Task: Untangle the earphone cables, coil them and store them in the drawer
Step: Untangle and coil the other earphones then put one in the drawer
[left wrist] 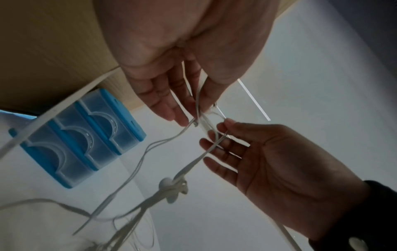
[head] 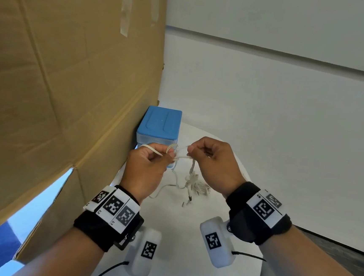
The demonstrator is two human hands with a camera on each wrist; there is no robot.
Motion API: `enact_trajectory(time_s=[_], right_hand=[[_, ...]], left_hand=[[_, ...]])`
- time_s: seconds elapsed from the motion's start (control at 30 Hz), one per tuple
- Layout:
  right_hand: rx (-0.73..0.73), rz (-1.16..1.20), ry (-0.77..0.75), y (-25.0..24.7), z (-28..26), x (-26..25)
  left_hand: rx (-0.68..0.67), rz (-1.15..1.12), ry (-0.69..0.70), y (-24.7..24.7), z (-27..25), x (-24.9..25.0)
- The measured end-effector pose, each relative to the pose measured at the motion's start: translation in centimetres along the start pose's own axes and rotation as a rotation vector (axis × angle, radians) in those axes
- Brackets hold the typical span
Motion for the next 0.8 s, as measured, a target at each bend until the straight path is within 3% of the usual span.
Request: enact_trajectory(time_s=[0.27, 0.47, 0.57, 0.7, 0.8], right_hand=[[0.001, 0.028, 0.053, -0.7, 0.2, -0.5], [-0.071, 0.177, 0.163, -0.9, 0.4, -1.6], [-0.096, 0.179, 0.181, -0.7, 0.6, -2.4], [-0.093, 0.168, 0.169, -0.5, 1.1, -3.3], [-0.068, 0.22, 0.152, -0.4, 1.6, -3.9]], left_hand=[[0.013, -0.075, -0.026, 0.3, -0.1, 0.0], [-0.015, -0.087, -0.069, 0.5, -0.2, -0.4], [-0.016, 0.036, 0.013, 0.7, -0.4, -0.6], [-0.204, 0.204, 0.113, 1.6, -1.2, 0.1], [-0.323, 0.132, 0.085, 2.1, -1.7, 0.5]])
Point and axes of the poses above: each hand's wrist, its own z-axis towards the middle knuckle, its own y-axis out of the palm, x = y × z, the point moved 4 cm from there along z, towards the middle knuckle, and after that the axes turned 13 degrees about z, right-handed, at the moved point
